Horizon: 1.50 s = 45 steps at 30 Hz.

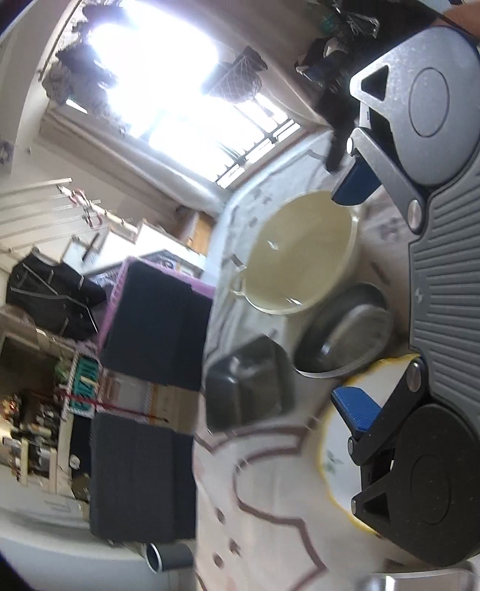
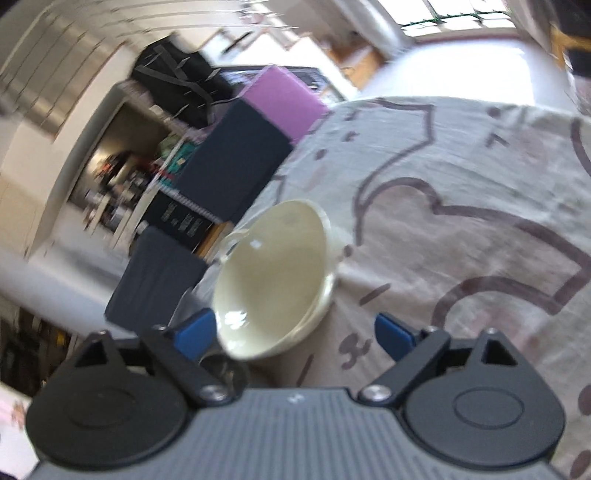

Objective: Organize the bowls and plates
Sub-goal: 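Move the right gripper to the cream bowl and grasp its rim, then grasp the cream bowl's handle with the left gripper while right holds rim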

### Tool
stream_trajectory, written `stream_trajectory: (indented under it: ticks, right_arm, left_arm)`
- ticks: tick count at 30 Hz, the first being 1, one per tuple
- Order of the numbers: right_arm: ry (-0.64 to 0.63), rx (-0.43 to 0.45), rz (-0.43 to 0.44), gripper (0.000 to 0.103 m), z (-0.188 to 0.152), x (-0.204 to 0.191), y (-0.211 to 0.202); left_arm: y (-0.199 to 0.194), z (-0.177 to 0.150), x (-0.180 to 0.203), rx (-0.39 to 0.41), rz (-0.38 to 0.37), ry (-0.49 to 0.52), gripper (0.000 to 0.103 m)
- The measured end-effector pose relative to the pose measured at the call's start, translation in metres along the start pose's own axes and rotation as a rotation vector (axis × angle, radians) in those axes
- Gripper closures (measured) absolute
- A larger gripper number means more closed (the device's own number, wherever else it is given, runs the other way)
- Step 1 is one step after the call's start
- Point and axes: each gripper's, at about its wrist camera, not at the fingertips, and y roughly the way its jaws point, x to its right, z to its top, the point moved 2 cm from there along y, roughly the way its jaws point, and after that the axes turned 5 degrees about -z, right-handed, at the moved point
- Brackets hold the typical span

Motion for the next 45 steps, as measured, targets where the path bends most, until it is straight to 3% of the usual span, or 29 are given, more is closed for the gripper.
stream_trajectory:
  ticks: [4,8,10,12,14,15,22,28,36,45]
  right_arm:
    - [0.104,-0.049,0.003,0.034,0.006,0.012,0.02]
    - [0.134,-0.084,0.014,0.044,0.006,0.012,0.035]
    - [0.143,-0.08,0.019,0.063,0.005,0.009,0.041]
    - [0.137,-0.087,-0.004,0.069,0.002,0.005,0.047]
    - [0.152,-0.103,-0.035,0.085,0.0,0.008,0.053]
    - [0.162,-0.107,-0.039,0.087,-0.001,0.009,0.055]
    - [0.017,-0.102,-0.089,0.087,-0.002,-0.001,0.048]
    - [0.008,-0.097,-0.134,0.09,0.011,0.022,0.022]
    - [-0.025,-0.054,-0.161,0.094,0.037,0.068,-0.014]
    - [-0.011,0.017,-0.158,0.092,0.072,0.108,-0.029]
  left_arm:
    - [0.018,0.011,-0.001,0.009,-0.042,-0.012,0.001]
    - [0.027,0.016,-0.004,0.019,-0.058,-0.034,0.001]
    - [0.028,0.015,-0.006,0.021,-0.064,-0.045,0.002]
    - [0.029,0.014,-0.008,0.019,-0.06,-0.044,0.002]
    - [0.028,0.013,-0.008,0.025,-0.042,-0.025,0.007]
    - [0.027,0.012,-0.008,0.022,-0.029,-0.007,0.009]
    - [0.026,0.011,-0.006,0.004,-0.018,0.01,0.018]
    - [0.028,0.011,0.006,-0.003,-0.036,0.028,0.028]
    - [0.05,0.009,0.021,-0.02,-0.085,-0.015,0.029]
    - [0.102,-0.002,0.027,-0.12,-0.126,-0.059,0.052]
